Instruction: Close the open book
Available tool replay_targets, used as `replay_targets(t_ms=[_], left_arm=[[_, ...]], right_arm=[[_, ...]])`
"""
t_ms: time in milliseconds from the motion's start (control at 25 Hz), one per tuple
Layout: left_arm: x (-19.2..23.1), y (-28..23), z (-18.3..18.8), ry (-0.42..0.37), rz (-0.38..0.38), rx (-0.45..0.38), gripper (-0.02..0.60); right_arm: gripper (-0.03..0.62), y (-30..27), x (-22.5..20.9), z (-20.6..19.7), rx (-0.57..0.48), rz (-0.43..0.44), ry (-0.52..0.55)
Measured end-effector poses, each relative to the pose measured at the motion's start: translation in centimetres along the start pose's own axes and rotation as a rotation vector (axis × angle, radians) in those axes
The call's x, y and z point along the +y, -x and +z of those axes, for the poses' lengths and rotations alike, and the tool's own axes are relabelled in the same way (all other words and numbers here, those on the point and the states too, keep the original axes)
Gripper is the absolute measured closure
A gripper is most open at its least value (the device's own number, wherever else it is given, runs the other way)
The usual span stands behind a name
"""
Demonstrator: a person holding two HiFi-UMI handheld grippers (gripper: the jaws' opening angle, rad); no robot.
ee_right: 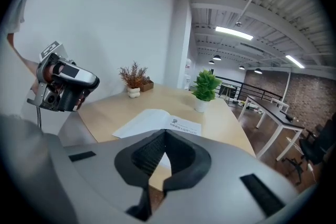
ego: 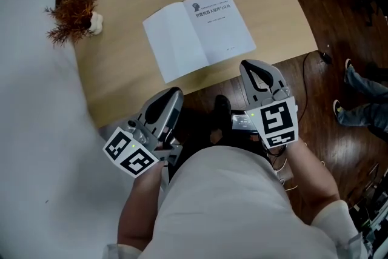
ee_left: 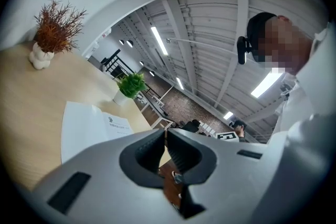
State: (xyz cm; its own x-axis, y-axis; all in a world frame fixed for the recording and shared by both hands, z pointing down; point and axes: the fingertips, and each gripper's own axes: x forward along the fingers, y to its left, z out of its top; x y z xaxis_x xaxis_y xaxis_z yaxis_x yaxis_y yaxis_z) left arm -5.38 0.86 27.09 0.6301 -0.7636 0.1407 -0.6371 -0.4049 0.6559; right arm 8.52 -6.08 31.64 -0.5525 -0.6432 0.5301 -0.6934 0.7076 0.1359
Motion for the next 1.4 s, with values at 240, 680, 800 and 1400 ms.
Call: replay_targets(t_ms=[240,680,800,1400], left_arm=[[-1.2,1.7,1.0,-0.031,-0.017,-0.019,0.581],[-2.2,4.7,2.1,-0.062,-0.001,-0.032,0.583],[-2.6,5.3,2.8,-0.076,0.003,-0.035,0.583],[-4.9,6.9,4.6,-0.185,-0.014,-0.032,0.583]], right_arm=[[0.592,1.5,0.6,2.2,-0.032,0.015,-0.064],[0.592,3.2,2.2,4.6,-0.052,0.061,-0.135],[0.592,3.6,2.6,5.7,-0.069,0.067,-0.142],[0.592,5.7,4.4,9.3,-0.153,0.091,-0.116]])
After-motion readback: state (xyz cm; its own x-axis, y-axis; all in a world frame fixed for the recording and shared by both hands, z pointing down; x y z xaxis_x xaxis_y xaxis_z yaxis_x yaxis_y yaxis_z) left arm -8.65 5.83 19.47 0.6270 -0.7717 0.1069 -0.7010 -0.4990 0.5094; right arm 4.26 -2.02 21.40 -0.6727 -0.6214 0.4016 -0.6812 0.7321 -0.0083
